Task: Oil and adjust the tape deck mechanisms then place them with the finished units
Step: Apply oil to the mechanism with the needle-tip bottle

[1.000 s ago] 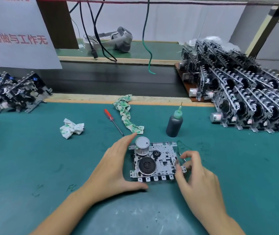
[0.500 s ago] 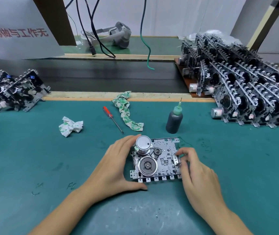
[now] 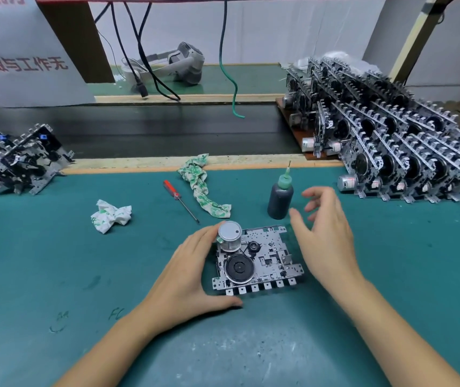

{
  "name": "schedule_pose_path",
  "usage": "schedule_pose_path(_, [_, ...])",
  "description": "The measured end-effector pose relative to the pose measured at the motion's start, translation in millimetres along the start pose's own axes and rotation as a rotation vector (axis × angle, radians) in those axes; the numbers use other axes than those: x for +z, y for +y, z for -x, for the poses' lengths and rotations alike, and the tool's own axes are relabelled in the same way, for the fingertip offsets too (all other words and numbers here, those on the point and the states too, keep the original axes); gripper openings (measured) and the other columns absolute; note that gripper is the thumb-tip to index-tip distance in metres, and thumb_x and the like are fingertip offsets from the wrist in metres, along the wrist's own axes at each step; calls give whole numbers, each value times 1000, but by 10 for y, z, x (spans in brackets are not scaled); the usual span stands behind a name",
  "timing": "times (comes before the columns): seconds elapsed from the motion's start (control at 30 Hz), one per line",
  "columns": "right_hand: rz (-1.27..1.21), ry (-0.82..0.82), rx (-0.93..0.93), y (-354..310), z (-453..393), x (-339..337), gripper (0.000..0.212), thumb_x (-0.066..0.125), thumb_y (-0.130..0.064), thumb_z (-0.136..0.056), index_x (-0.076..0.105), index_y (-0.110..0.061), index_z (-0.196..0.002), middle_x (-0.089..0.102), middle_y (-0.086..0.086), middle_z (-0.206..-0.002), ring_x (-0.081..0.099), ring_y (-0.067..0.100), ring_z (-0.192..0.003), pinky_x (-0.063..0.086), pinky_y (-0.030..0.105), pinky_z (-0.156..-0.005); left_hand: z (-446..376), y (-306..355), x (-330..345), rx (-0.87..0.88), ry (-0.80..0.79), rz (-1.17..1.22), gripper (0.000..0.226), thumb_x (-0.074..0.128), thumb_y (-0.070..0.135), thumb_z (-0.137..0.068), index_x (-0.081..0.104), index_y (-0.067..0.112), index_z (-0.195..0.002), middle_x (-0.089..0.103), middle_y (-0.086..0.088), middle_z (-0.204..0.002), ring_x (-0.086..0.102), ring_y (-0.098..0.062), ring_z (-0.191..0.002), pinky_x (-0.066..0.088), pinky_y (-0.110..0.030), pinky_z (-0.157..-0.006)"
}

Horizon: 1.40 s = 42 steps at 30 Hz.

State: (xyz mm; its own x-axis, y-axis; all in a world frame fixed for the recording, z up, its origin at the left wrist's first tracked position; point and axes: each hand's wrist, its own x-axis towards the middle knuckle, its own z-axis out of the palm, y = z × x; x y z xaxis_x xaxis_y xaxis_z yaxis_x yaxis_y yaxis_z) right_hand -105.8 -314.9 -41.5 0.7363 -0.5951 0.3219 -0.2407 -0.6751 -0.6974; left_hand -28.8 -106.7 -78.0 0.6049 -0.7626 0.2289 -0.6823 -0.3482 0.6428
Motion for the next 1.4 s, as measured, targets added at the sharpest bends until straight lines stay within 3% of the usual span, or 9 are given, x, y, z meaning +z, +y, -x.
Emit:
schedule_pose_path(0.2, [-110,-119,181,-2,-462,187,64,72,-25,-81,39,-15,-135,40,5,-134,41,20,-123,36,33,-100,-37,-20,-16,-63,-61,77,93,74,69,-53,26,53,-131,32,37,-134,34,9,-127,30,-22,-105])
schedule_pose_path(0.33, [-159,-196,235,47,-510,339,39,73,-25,-82,57,-11,-114,60,4,-112,53,21,-106,35,24,-78,-242,35,-56,-182,-18,290,52,61,69,-66,53,42,-109,59,27,-108,54,5,-104,42,-25,-92])
schedule_pose_path(0.47, [-285,-123,198,-8,-385,364,44,59,-32,-92,47,-16,-131,61,0,-111,54,22,-104,39,30,-83,-509,84,-73,-222,-66,409,40,56,64,-71,66,31,-91,66,14,-85,60,-3,-75,50,-26,-77])
schedule_pose_path(0.6, [-403,8,140,-101,-270,190,25,44,-38,-95,32,-32,-116,56,-4,-85,59,30,-74,50,50,-72,-515,13,-26,-183,-64,484,39,46,57,-85,70,28,-94,69,10,-98,61,-5,-94,44,-19,-83])
schedule_pose_path(0.77, [-628,25,98,-190,-159,-75,30,56,-13,-91,36,-35,-97,57,6,-74,47,13,-46,42,35,-47,-491,-47,-48,-176,-112,542,44,46,57,-82,69,24,-100,69,6,-103,61,-6,-99,42,-15,-87])
schedule_pose_path(0.9, [-859,-58,133,-268,-126,-123,21,71,-16,-78,62,-27,-94,62,9,-66,43,8,-43,31,18,-35,-510,-51,-52,-178,-145,533,35,47,48,-89,68,24,-102,68,9,-103,60,-3,-99,42,-13,-87])
schedule_pose_path(1.2, [-1256,-111,358,-325,-91,-119,32,73,-5,-61,60,-15,-88,57,-9,-67,32,1,-40,22,11,-32,-522,-89,-78,-199,-164,617,34,41,36,-92,69,20,-103,69,10,-105,58,0,-104,37,-9,-90])
schedule_pose_path(1.3, [-1319,-150,386,-340,-61,-83,24,72,-9,-66,63,-13,-89,59,-6,-66,29,1,-40,22,10,-31,-528,-105,-83,-204,-169,628,33,42,36,-93,69,20,-103,68,11,-107,58,-2,-107,37,-10,-93])
schedule_pose_path(1.4, [-1254,-214,413,-379,1,20,18,66,-35,-74,69,-18,-77,56,-7,-58,27,1,-37,22,11,-30,-537,-92,-73,-208,-134,682,34,40,36,-97,69,18,-100,69,8,-104,59,-2,-102,39,-12,-93])
